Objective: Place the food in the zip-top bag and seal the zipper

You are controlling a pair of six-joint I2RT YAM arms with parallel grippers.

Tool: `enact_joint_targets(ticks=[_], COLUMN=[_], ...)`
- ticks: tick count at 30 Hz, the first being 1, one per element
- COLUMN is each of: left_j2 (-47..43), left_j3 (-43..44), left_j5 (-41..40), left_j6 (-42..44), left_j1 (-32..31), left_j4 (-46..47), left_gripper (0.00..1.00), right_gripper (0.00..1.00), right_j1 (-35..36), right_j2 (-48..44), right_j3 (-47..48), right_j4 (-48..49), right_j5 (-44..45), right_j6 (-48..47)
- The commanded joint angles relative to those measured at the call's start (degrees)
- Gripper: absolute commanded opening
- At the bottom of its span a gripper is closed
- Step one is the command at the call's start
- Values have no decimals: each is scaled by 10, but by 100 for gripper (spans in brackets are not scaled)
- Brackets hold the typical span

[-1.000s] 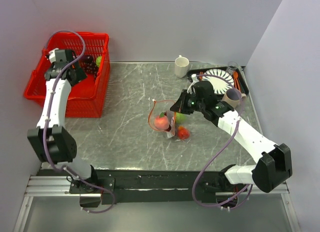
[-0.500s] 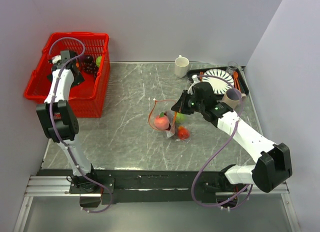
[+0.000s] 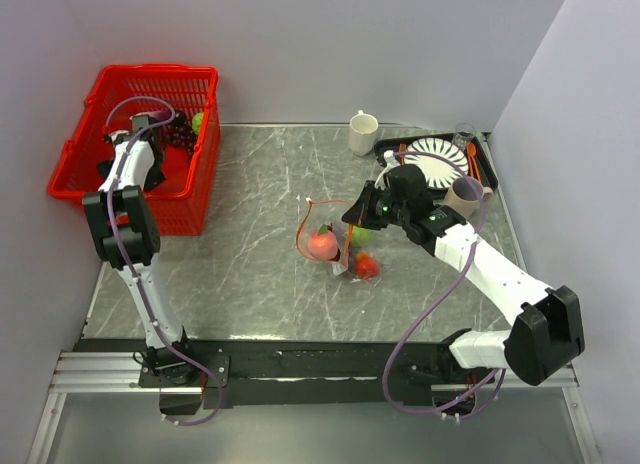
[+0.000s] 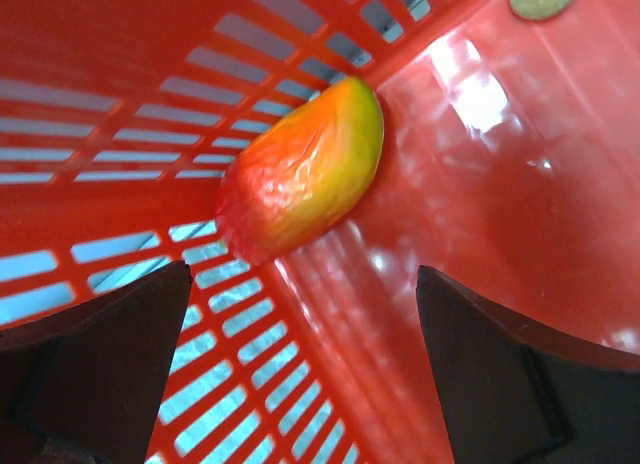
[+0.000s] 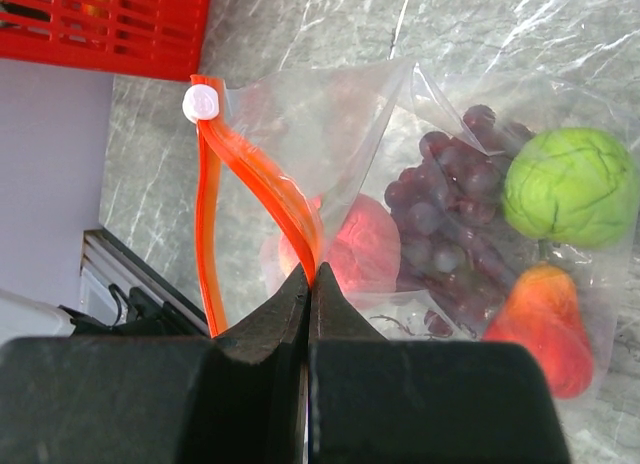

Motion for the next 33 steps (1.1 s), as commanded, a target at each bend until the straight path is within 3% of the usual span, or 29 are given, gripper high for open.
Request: enact_joint_targets(ticks=[1,5,17,19,22,25,26,29,33], left_j2=[45,69,125,134,150,149,149,141,96], left_j3=[62,63,37,48,60,48,46,49,27], left_j5=[-57,-109,-108,-166,-175,-160,-147,-144,-127], left_j6=[5,24,38,-19,-47,-42,-42,-56,-75], left_j1=[0,1,22,25,27,29,29,28,24], left_j4=[-13,-4,27,-10,-29,-13,-13,-25,-21], left_gripper=[99,99,99,99,98,93,84,72,66], right_gripper=[0,0,0,0,0,0,0,0,0], right_j1=[-4,-3,-3,-3,-3,-4,-3,-3,-2], right_j2=[-21,-2,27,28,24,20,18,13,10], right_j3=[-10,1,32,33,33,33,32,29,30], right_j4=[23,17,-31,-32,-33,-36,-37,-38,-41], right_j5=[-4,-20,-7,-7,-7,-6,-6,-1,-3], right_j6=[0,5,-1,-1,-1,0,-2,-4,-6])
